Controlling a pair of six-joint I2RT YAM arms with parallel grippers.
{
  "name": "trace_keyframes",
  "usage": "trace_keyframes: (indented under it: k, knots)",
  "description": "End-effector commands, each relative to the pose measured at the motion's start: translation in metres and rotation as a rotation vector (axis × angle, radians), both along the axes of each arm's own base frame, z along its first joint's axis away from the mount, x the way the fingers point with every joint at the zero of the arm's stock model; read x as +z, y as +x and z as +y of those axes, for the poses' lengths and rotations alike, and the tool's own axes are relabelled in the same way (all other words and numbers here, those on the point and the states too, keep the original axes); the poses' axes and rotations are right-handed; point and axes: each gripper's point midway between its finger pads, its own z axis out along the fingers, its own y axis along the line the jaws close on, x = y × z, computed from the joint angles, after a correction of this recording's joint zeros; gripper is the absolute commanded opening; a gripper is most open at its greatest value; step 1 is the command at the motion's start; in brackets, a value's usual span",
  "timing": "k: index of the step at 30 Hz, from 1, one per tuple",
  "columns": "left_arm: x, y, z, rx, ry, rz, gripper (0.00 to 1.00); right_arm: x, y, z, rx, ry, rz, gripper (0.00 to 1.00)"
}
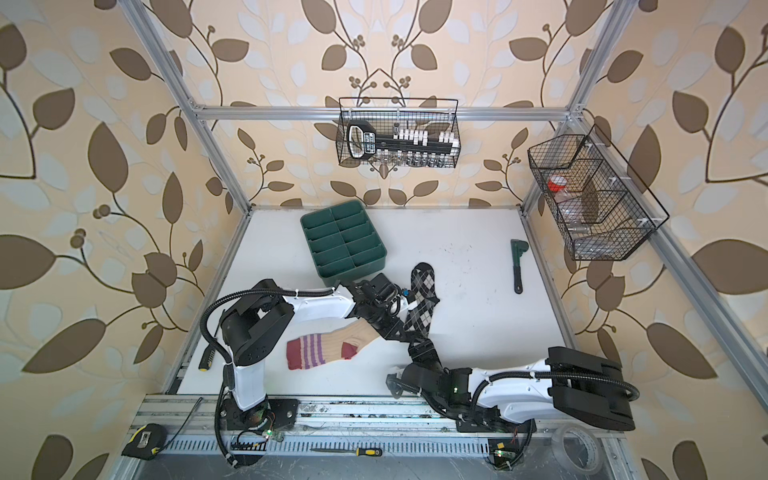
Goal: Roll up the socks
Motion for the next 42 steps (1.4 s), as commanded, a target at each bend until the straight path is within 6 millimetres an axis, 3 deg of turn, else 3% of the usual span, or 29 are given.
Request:
trace_keyframes:
  k: [1,7,14,21,30,35,42]
  knots:
    - [0.011,-0.005,-0.001,-0.018,-0.032,0.004,0.00,-0.021,-0.007,-0.002,0.043,-0.030,0.097,0.71]
    - [0.010,-0.003,0.002,-0.012,-0.015,-0.013,0.00,-0.029,0.006,-0.010,-0.012,0.008,0.182,0.74]
    - [0.015,-0.003,0.004,-0.006,-0.016,-0.027,0.00,-0.049,-0.006,-0.011,0.001,0.015,0.373,0.69]
    - [0.022,-0.001,0.004,-0.002,-0.022,-0.044,0.00,-0.049,0.001,-0.011,-0.054,0.075,0.438,0.64]
    - [0.027,-0.002,0.008,0.001,-0.027,-0.060,0.00,-0.047,0.008,-0.016,-0.131,0.146,0.510,0.67]
    - [0.026,-0.005,0.013,0.001,-0.014,-0.069,0.00,-0.043,0.008,-0.019,-0.151,0.141,0.536,0.48]
    - [0.026,-0.004,0.014,0.009,-0.010,-0.074,0.00,-0.040,-0.007,-0.027,-0.158,0.123,0.609,0.29]
